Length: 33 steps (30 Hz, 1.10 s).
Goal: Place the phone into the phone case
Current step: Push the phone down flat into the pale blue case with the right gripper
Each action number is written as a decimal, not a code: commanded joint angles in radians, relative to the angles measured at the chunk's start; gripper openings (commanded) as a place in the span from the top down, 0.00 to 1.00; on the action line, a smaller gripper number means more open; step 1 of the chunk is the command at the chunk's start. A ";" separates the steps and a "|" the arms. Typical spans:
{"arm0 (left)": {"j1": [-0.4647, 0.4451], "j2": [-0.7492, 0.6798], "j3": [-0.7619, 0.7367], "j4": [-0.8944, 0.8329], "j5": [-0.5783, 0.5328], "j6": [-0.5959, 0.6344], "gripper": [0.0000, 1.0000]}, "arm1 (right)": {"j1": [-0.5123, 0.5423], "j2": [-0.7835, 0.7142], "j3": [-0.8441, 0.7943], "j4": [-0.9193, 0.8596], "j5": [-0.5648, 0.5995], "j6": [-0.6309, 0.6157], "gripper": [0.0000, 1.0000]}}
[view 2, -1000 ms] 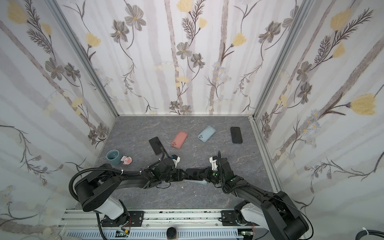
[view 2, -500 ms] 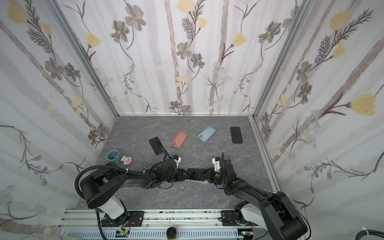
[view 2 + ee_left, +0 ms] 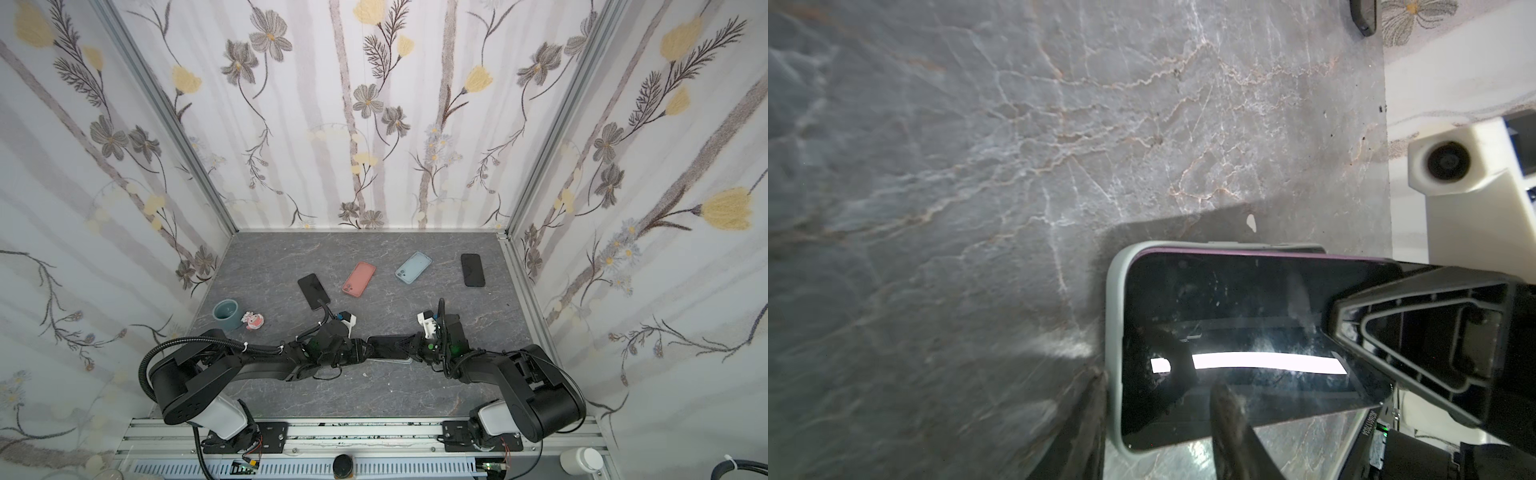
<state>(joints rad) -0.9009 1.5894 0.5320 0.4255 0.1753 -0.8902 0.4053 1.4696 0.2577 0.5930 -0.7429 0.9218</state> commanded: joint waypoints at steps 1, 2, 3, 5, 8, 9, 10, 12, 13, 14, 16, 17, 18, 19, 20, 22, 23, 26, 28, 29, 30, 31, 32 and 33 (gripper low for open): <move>-0.014 -0.002 0.004 0.076 0.108 -0.010 0.61 | 0.011 0.056 -0.003 -0.237 0.066 -0.060 0.90; -0.013 -0.004 0.006 0.067 0.103 -0.004 0.61 | 0.010 0.059 0.004 -0.255 0.077 -0.069 0.88; -0.013 -0.004 0.008 0.056 0.097 0.004 0.61 | 0.012 0.057 0.013 -0.280 0.097 -0.081 0.85; -0.013 -0.006 0.010 0.038 0.080 0.017 0.61 | 0.012 0.042 0.025 -0.324 0.134 -0.096 0.79; -0.010 -0.008 0.010 0.024 0.070 0.028 0.61 | 0.014 0.007 0.037 -0.371 0.174 -0.104 0.71; -0.011 -0.008 0.009 0.021 0.068 0.031 0.61 | 0.013 -0.006 0.044 -0.394 0.190 -0.111 0.69; -0.009 -0.009 0.010 0.021 0.067 0.031 0.61 | 0.014 -0.018 0.050 -0.409 0.202 -0.115 0.67; -0.008 -0.011 0.010 0.017 0.065 0.033 0.61 | 0.015 -0.043 0.058 -0.445 0.224 -0.119 0.63; -0.007 -0.011 0.011 0.015 0.065 0.036 0.61 | 0.015 -0.052 0.062 -0.461 0.231 -0.122 0.62; -0.007 -0.012 0.011 0.012 0.063 0.037 0.61 | 0.016 -0.065 0.069 -0.479 0.237 -0.125 0.60; -0.006 -0.016 0.012 0.006 0.059 0.041 0.61 | 0.020 -0.090 0.080 -0.511 0.251 -0.127 0.57; -0.005 -0.018 0.014 0.003 0.055 0.045 0.61 | 0.022 -0.103 0.089 -0.529 0.260 -0.129 0.55; -0.003 -0.020 0.014 -0.003 0.051 0.049 0.61 | 0.024 -0.116 0.096 -0.550 0.269 -0.133 0.53; -0.002 -0.022 0.015 -0.008 0.049 0.052 0.61 | 0.025 -0.127 0.104 -0.567 0.277 -0.136 0.52; -0.001 -0.026 0.016 -0.012 0.046 0.055 0.61 | 0.026 -0.138 0.114 -0.585 0.284 -0.139 0.51; -0.001 -0.031 0.017 -0.019 0.041 0.060 0.61 | 0.030 -0.158 0.130 -0.619 0.301 -0.146 0.48; 0.000 -0.032 0.017 -0.023 0.041 0.063 0.61 | 0.032 -0.167 0.137 -0.637 0.308 -0.150 0.48; 0.004 -0.038 0.021 -0.036 0.037 0.071 0.61 | 0.034 -0.187 0.162 -0.692 0.326 -0.168 0.47; 0.005 -0.041 0.024 -0.046 0.031 0.079 0.61 | 0.036 -0.199 0.173 -0.724 0.337 -0.177 0.47; 0.006 -0.042 0.025 -0.053 0.026 0.085 0.61 | 0.036 -0.207 0.179 -0.740 0.344 -0.182 0.47; 0.007 -0.044 0.030 -0.061 0.025 0.091 0.61 | 0.035 -0.215 0.185 -0.760 0.353 -0.188 0.47; 0.010 -0.042 0.034 -0.067 0.022 0.096 0.61 | 0.035 -0.221 0.190 -0.776 0.362 -0.194 0.47; 0.008 -0.041 0.039 -0.077 0.017 0.104 0.61 | 0.036 -0.228 0.196 -0.796 0.373 -0.200 0.47; 0.011 -0.040 0.045 -0.087 0.015 0.112 0.61 | 0.036 -0.236 0.199 -0.811 0.382 -0.206 0.47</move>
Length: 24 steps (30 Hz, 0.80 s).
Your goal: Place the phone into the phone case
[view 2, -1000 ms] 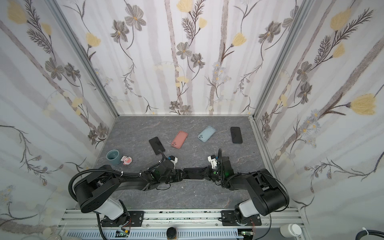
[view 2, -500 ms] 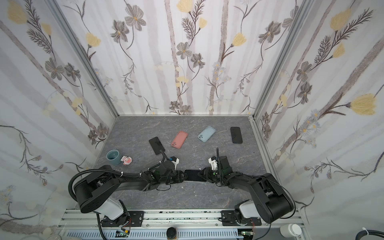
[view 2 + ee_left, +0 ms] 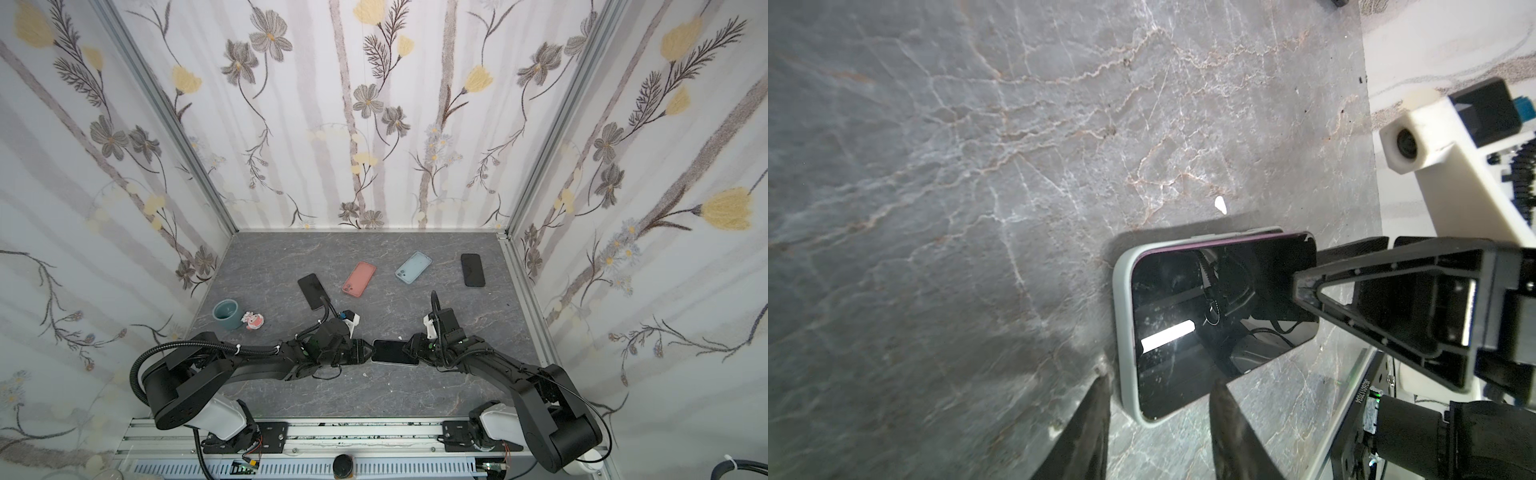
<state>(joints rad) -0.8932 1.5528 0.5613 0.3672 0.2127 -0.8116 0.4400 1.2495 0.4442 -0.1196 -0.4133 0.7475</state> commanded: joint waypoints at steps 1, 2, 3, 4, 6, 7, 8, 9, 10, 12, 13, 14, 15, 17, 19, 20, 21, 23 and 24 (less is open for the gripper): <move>0.003 0.000 0.021 -0.035 -0.024 0.039 0.61 | 0.002 -0.022 0.016 -0.109 0.055 -0.035 0.46; 0.003 0.004 0.028 -0.041 -0.021 0.045 0.62 | 0.001 -0.027 0.019 -0.122 0.061 -0.039 0.46; 0.004 0.009 0.034 -0.046 -0.018 0.050 0.62 | 0.001 -0.030 0.023 -0.137 0.064 -0.045 0.46; 0.003 0.011 0.040 -0.049 -0.016 0.052 0.62 | 0.001 -0.034 0.028 -0.148 0.065 -0.050 0.46; 0.003 0.018 0.047 -0.053 -0.012 0.054 0.62 | 0.001 -0.044 0.038 -0.176 0.074 -0.059 0.46; 0.003 0.022 0.050 -0.054 -0.012 0.055 0.62 | 0.001 -0.050 0.042 -0.191 0.077 -0.063 0.46; 0.003 0.024 0.055 -0.054 -0.010 0.057 0.62 | 0.002 -0.054 0.048 -0.206 0.083 -0.070 0.46; 0.003 0.025 0.054 -0.054 -0.008 0.057 0.63 | 0.002 -0.061 0.056 -0.223 0.090 -0.076 0.45; 0.004 0.027 0.057 -0.056 -0.007 0.058 0.63 | 0.002 -0.065 0.064 -0.241 0.099 -0.082 0.44; 0.003 0.033 0.063 -0.058 -0.003 0.060 0.63 | 0.002 -0.077 0.076 -0.277 0.121 -0.094 0.42; 0.003 0.034 0.067 -0.059 -0.003 0.060 0.63 | 0.002 -0.085 0.078 -0.292 0.136 -0.098 0.41; 0.004 0.035 0.069 -0.060 -0.002 0.061 0.63 | 0.001 -0.091 0.079 -0.300 0.146 -0.100 0.41; 0.003 0.036 0.070 -0.060 -0.001 0.061 0.63 | 0.002 -0.099 0.078 -0.306 0.155 -0.102 0.41; 0.002 0.041 0.076 -0.060 0.003 0.063 0.63 | 0.001 -0.112 0.072 -0.311 0.163 -0.102 0.41; 0.002 0.051 0.086 -0.066 0.017 0.066 0.63 | 0.000 -0.119 0.064 -0.313 0.166 -0.105 0.44; 0.001 0.058 0.092 -0.071 0.023 0.069 0.63 | 0.000 -0.120 0.058 -0.313 0.164 -0.105 0.45; -0.001 0.065 0.099 -0.074 0.028 0.072 0.63 | 0.000 -0.122 0.053 -0.312 0.164 -0.104 0.47; -0.005 0.074 0.105 -0.076 0.031 0.075 0.63 | -0.001 -0.122 0.043 -0.304 0.160 -0.104 0.51; -0.007 0.078 0.107 -0.075 0.034 0.075 0.63 | -0.001 -0.121 0.038 -0.295 0.154 -0.105 0.53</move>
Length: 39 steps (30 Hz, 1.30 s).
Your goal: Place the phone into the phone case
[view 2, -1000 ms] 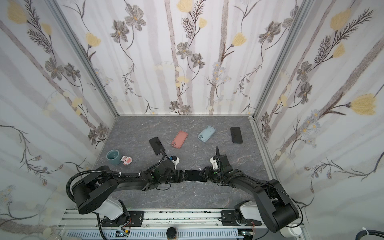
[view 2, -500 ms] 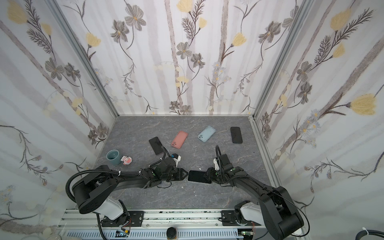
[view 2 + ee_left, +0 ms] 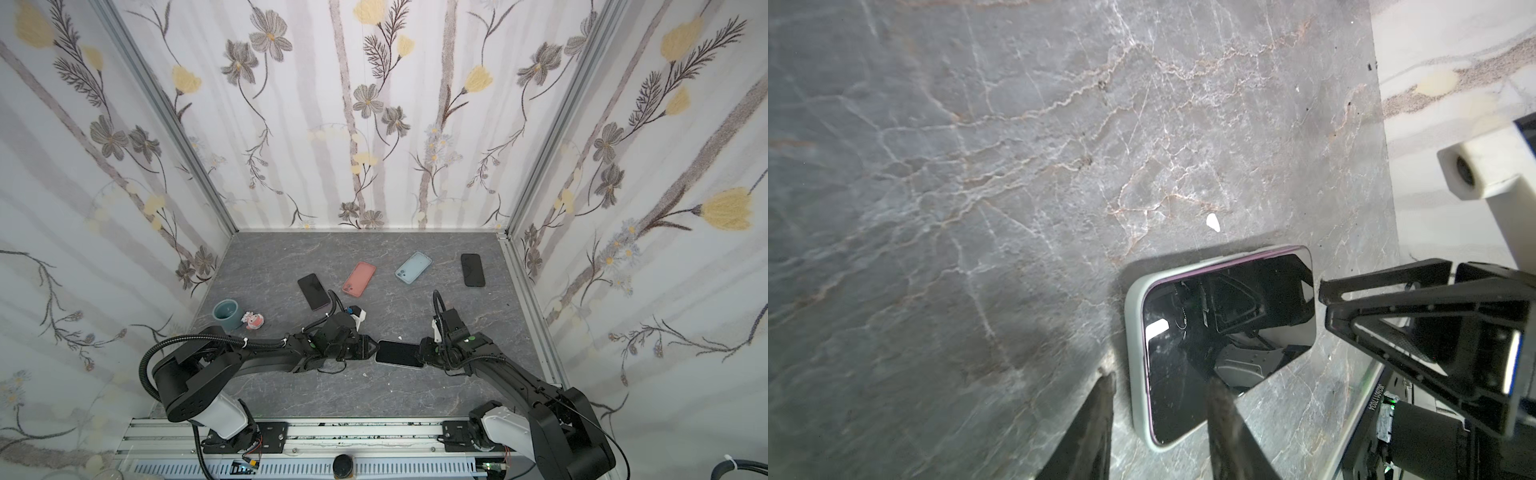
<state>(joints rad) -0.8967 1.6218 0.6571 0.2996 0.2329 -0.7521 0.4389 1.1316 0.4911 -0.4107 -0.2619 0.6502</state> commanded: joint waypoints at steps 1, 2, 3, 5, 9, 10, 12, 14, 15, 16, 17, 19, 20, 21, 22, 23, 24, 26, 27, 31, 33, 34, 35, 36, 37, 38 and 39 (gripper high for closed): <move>-0.005 0.014 0.012 -0.007 0.016 0.016 0.63 | 0.001 -0.002 -0.014 0.006 -0.003 -0.007 0.55; -0.007 0.019 0.014 -0.006 0.018 0.016 0.64 | 0.000 0.000 -0.017 0.016 -0.011 -0.007 0.58; -0.009 0.025 0.015 -0.004 0.022 0.016 0.64 | 0.001 0.001 -0.022 0.028 -0.023 -0.005 0.60; -0.012 0.036 0.017 -0.002 0.031 0.014 0.64 | 0.001 0.008 -0.028 0.050 -0.044 -0.004 0.64; -0.018 0.047 0.015 0.005 0.036 0.007 0.65 | 0.001 0.020 -0.037 0.078 -0.078 0.000 0.72; -0.019 0.048 0.011 0.008 0.035 0.004 0.65 | 0.001 0.023 -0.038 0.085 -0.085 0.001 0.74; -0.021 0.048 0.007 0.010 0.032 0.002 0.66 | 0.001 0.030 -0.043 0.101 -0.103 0.002 0.77; -0.021 0.049 0.003 0.009 0.032 0.002 0.66 | 0.001 0.037 -0.047 0.114 -0.116 0.004 0.80; -0.022 0.051 0.001 0.009 0.031 0.001 0.66 | 0.000 0.042 -0.047 0.120 -0.122 0.005 0.82; -0.023 0.050 -0.003 0.010 0.031 -0.001 0.66 | 0.001 0.047 -0.048 0.125 -0.125 0.005 0.83; -0.024 0.052 -0.007 0.012 0.030 -0.003 0.66 | 0.000 0.053 -0.048 0.129 -0.130 0.006 0.84; -0.022 0.049 -0.018 0.018 0.031 -0.008 0.66 | 0.002 0.064 -0.047 0.138 -0.139 0.007 0.86; -0.023 0.046 -0.025 0.021 0.031 -0.012 0.67 | 0.002 0.070 -0.048 0.140 -0.144 0.008 0.86; -0.024 0.042 -0.032 0.025 0.029 -0.016 0.67 | 0.004 0.076 -0.046 0.144 -0.149 0.011 0.87; -0.024 0.038 -0.038 0.027 0.028 -0.019 0.67 | 0.007 0.080 -0.046 0.149 -0.155 0.015 0.87; -0.024 0.033 -0.044 0.029 0.026 -0.022 0.67 | 0.010 0.083 -0.046 0.152 -0.158 0.018 0.88; -0.024 0.027 -0.049 0.029 0.021 -0.025 0.67 | 0.016 0.085 -0.044 0.153 -0.158 0.021 0.88; -0.024 0.012 -0.065 0.030 0.008 -0.029 0.67 | 0.025 0.087 -0.042 0.156 -0.158 0.028 0.88; -0.024 0.001 -0.075 0.030 -0.008 -0.032 0.68 | 0.032 0.089 -0.042 0.159 -0.156 0.032 0.88; -0.023 -0.038 -0.126 0.030 -0.079 -0.048 0.68 | 0.083 0.119 -0.028 0.178 -0.148 0.052 0.88; -0.024 -0.058 -0.152 0.029 -0.101 -0.058 0.68 | 0.118 0.143 -0.016 0.184 -0.143 0.060 0.87; -0.024 -0.068 -0.170 0.032 -0.108 -0.065 0.68 | 0.134 0.155 -0.010 0.189 -0.142 0.063 0.87; -0.023 -0.078 -0.179 0.036 -0.115 -0.071 0.68 | 0.143 0.165 -0.006 0.191 -0.142 0.064 0.87; -0.024 -0.088 -0.194 0.039 -0.122 -0.078 0.68 | 0.151 0.174 0.000 0.191 -0.138 0.063 0.87; -0.023 -0.097 -0.206 0.039 -0.128 -0.081 0.68 | 0.152 0.181 0.004 0.187 -0.132 0.062 0.87; -0.023 -0.103 -0.213 0.037 -0.136 -0.082 0.69 | 0.153 0.184 0.007 0.185 -0.126 0.060 0.87; -0.023 -0.110 -0.218 0.033 -0.144 -0.084 0.69 | 0.153 0.183 0.012 0.179 -0.112 0.059 0.86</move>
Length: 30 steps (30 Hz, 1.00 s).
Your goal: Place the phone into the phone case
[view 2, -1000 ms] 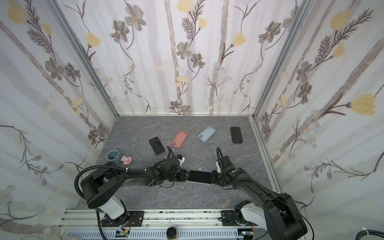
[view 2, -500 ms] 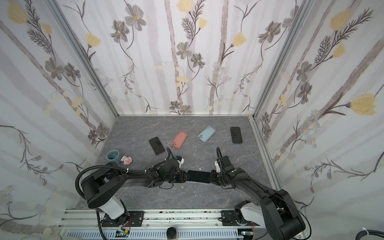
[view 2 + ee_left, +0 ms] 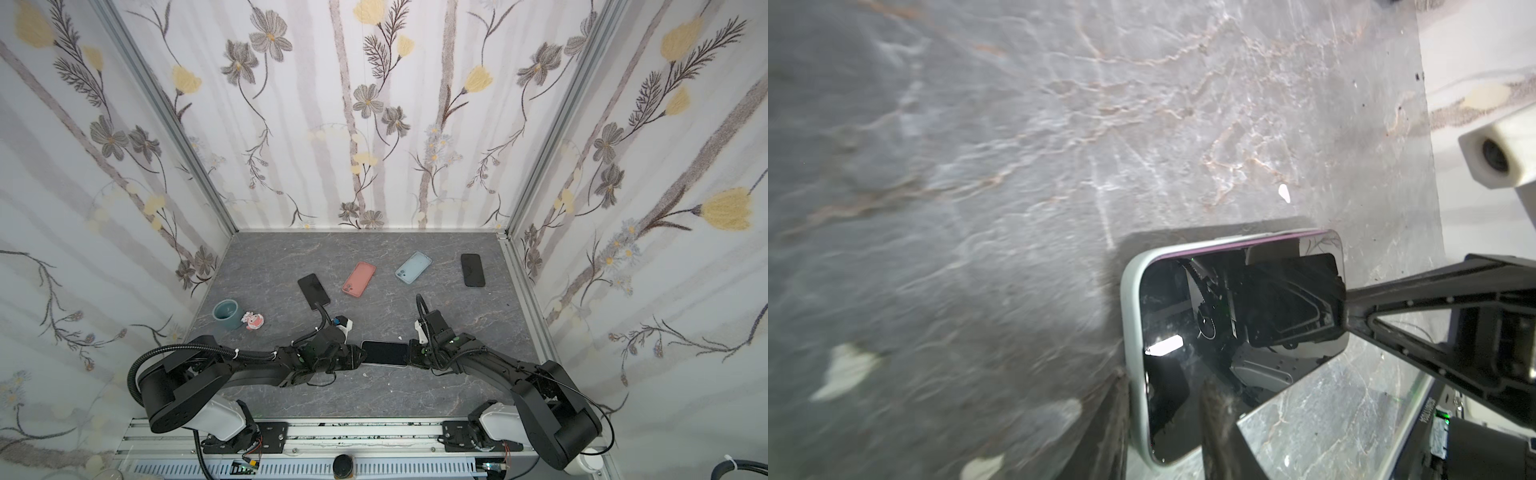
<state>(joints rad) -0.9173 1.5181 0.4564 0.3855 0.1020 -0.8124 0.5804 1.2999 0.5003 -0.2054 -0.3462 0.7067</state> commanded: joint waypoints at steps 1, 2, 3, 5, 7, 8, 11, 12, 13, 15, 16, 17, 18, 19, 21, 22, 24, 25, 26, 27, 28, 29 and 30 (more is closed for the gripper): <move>-0.002 -0.011 -0.022 -0.056 -0.018 -0.024 0.69 | 0.012 0.013 0.009 -0.037 -0.011 0.000 0.84; -0.003 -0.015 -0.025 -0.059 -0.022 -0.024 0.69 | 0.012 0.008 0.017 -0.050 0.009 -0.004 0.82; -0.002 -0.019 -0.029 -0.060 -0.024 -0.025 0.69 | 0.013 0.003 0.024 -0.063 0.025 -0.007 0.81; -0.002 -0.025 -0.030 -0.062 -0.026 -0.024 0.69 | 0.012 -0.009 0.040 -0.095 0.053 -0.016 0.80; -0.003 -0.028 -0.030 -0.066 -0.027 -0.022 0.69 | 0.012 -0.019 0.053 -0.122 0.070 -0.025 0.80; -0.003 -0.029 -0.030 -0.068 -0.026 -0.021 0.69 | 0.011 -0.021 0.058 -0.134 0.075 -0.028 0.80; -0.002 -0.029 -0.029 -0.069 -0.026 -0.016 0.69 | 0.013 -0.025 0.058 -0.145 0.076 -0.033 0.80; -0.003 -0.029 -0.029 -0.069 -0.025 -0.015 0.69 | 0.012 -0.023 0.057 -0.145 0.074 -0.033 0.80; -0.002 -0.027 -0.029 -0.071 -0.024 -0.012 0.69 | 0.012 -0.021 0.053 -0.143 0.071 -0.035 0.80; 0.000 -0.024 -0.026 -0.073 -0.019 -0.008 0.69 | 0.013 -0.015 0.046 -0.135 0.066 -0.034 0.82; -0.001 -0.022 -0.027 -0.073 -0.017 -0.007 0.69 | 0.014 -0.010 0.044 -0.131 0.062 -0.034 0.83; -0.001 -0.021 -0.026 -0.073 -0.016 -0.006 0.69 | 0.014 -0.004 0.042 -0.125 0.059 -0.034 0.84; -0.001 -0.021 -0.026 -0.073 -0.015 -0.004 0.69 | 0.015 0.001 0.041 -0.123 0.056 -0.034 0.84; -0.002 -0.018 -0.026 -0.074 -0.013 -0.004 0.69 | 0.018 0.006 0.041 -0.121 0.053 -0.036 0.84; 0.000 -0.018 -0.027 -0.076 -0.011 -0.003 0.69 | 0.019 0.015 0.042 -0.116 0.051 -0.036 0.84; -0.001 -0.017 -0.026 -0.076 -0.011 -0.004 0.69 | 0.021 0.019 0.041 -0.114 0.052 -0.037 0.84; -0.001 -0.018 -0.028 -0.076 -0.010 -0.004 0.69 | 0.020 0.027 0.045 -0.114 0.052 -0.040 0.85; 0.000 -0.018 -0.027 -0.076 -0.009 -0.003 0.69 | 0.021 0.031 0.045 -0.116 0.054 -0.041 0.85; -0.001 -0.020 -0.028 -0.077 -0.010 -0.004 0.69 | 0.022 0.037 0.047 -0.123 0.058 -0.046 0.86; -0.001 -0.022 -0.028 -0.077 -0.010 -0.002 0.69 | 0.021 0.042 0.051 -0.132 0.064 -0.049 0.87; -0.002 -0.022 -0.028 -0.077 -0.011 -0.002 0.69 | 0.023 0.046 0.053 -0.142 0.074 -0.051 0.87; -0.001 -0.024 -0.028 -0.077 -0.013 -0.002 0.69 | 0.025 0.048 0.056 -0.153 0.084 -0.053 0.87; -0.001 -0.024 -0.028 -0.077 -0.013 -0.002 0.69 | 0.026 0.050 0.058 -0.159 0.089 -0.055 0.88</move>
<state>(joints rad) -0.9192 1.4925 0.4320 0.3847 0.0944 -0.8185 0.5999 1.3342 0.5594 -0.3019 -0.3222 0.6720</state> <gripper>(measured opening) 0.310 0.125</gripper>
